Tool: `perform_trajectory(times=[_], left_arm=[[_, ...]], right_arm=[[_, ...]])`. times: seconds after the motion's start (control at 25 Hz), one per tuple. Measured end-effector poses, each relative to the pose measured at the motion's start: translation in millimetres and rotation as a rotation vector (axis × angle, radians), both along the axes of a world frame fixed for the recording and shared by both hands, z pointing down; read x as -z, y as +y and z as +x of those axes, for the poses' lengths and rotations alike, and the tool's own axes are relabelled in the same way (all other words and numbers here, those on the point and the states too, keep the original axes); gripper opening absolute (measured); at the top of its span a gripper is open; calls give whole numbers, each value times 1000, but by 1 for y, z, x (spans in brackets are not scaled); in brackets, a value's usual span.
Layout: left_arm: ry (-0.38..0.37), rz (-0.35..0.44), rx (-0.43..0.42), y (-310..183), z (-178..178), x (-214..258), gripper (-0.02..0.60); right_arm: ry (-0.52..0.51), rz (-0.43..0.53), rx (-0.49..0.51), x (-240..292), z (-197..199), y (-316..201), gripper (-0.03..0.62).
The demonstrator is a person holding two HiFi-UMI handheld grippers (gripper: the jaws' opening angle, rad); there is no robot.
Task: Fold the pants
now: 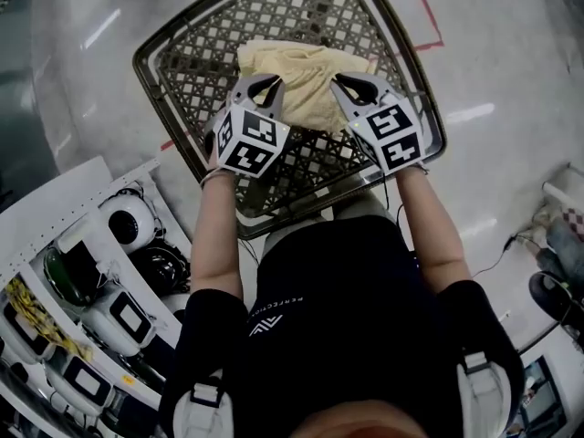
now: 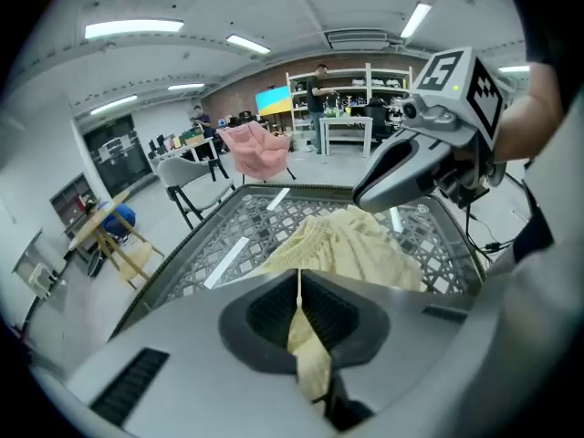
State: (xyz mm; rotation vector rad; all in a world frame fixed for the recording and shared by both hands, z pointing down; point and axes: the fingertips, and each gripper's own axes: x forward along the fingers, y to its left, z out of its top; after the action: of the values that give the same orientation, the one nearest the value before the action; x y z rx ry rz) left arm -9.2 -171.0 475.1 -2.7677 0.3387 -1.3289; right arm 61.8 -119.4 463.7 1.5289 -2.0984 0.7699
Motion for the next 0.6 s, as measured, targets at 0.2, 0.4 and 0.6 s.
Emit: perform_trajectory(times=[0.2, 0.4, 0.6], left_arm=[[74, 14, 74, 11, -15, 15, 17], [110, 39, 139, 27, -29, 32, 17], [122, 50, 198, 43, -43, 43, 15]], right_arm=[[7, 27, -36, 11, -5, 13, 46], [0, 48, -62, 19, -12, 26, 44], [-2, 70, -59, 28, -25, 38, 44]])
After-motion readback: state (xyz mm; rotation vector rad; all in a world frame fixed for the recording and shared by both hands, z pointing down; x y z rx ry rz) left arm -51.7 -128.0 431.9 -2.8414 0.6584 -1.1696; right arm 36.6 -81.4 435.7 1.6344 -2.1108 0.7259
